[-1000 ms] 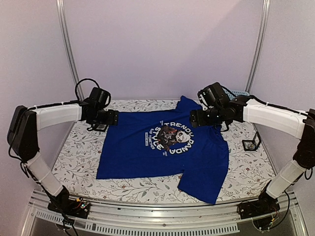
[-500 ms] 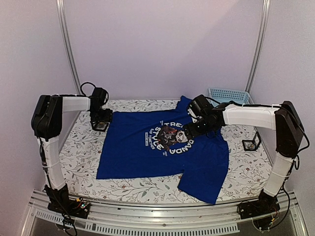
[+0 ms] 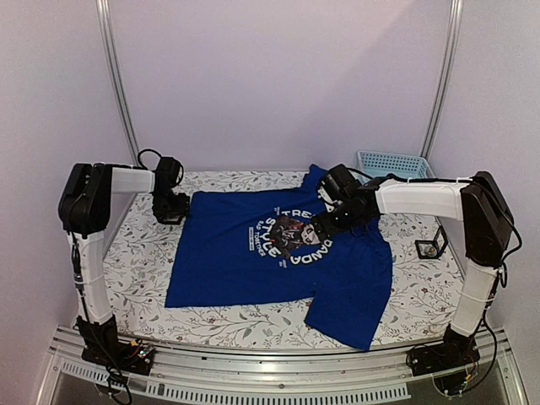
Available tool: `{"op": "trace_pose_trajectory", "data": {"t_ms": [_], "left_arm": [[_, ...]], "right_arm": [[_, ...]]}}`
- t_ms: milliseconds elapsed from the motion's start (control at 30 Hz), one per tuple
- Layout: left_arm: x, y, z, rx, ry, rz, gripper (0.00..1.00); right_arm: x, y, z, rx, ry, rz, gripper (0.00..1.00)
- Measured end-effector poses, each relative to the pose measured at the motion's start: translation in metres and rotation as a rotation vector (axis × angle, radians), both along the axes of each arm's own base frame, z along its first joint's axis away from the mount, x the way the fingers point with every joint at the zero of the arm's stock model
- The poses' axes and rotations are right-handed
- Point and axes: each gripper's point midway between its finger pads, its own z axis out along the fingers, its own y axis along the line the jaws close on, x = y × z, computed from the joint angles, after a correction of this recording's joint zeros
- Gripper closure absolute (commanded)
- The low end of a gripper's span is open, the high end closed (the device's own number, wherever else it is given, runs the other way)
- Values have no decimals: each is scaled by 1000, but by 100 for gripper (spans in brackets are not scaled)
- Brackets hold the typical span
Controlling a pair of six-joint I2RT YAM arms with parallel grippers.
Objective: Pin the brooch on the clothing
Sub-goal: Pick up the brooch from the brooch box.
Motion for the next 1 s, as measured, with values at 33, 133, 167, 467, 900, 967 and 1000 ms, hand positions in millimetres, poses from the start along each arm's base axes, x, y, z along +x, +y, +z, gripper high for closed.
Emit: {"op": "trace_pose_trajectory", "data": {"t_ms": [33, 133, 167, 467, 900, 967, 1000], "left_arm": [[0, 0, -3, -1, 5, -2, 24], [0, -2, -8, -2, 14, -15, 26], [0, -2, -8, -5, 14, -16, 26], [-2, -12, -8, -14, -9, -58, 35], [-14, -36, -12, -34, 5, -129, 40], [-14, -36, -11, -27, 4, -136, 42], [-14, -36, -11, -23, 4, -140, 44]], "right_arm": [[0, 0, 1, 1, -2, 1, 10], [1, 0, 1, -3, -4, 7, 10], [1, 0, 1, -4, -4, 8, 10], [1, 1, 1, -4, -5, 10, 10], [1, 0, -6, -15, 6, 11, 10], [1, 0, -6, -16, 7, 12, 10], [1, 0, -7, -17, 8, 11, 10]]}}
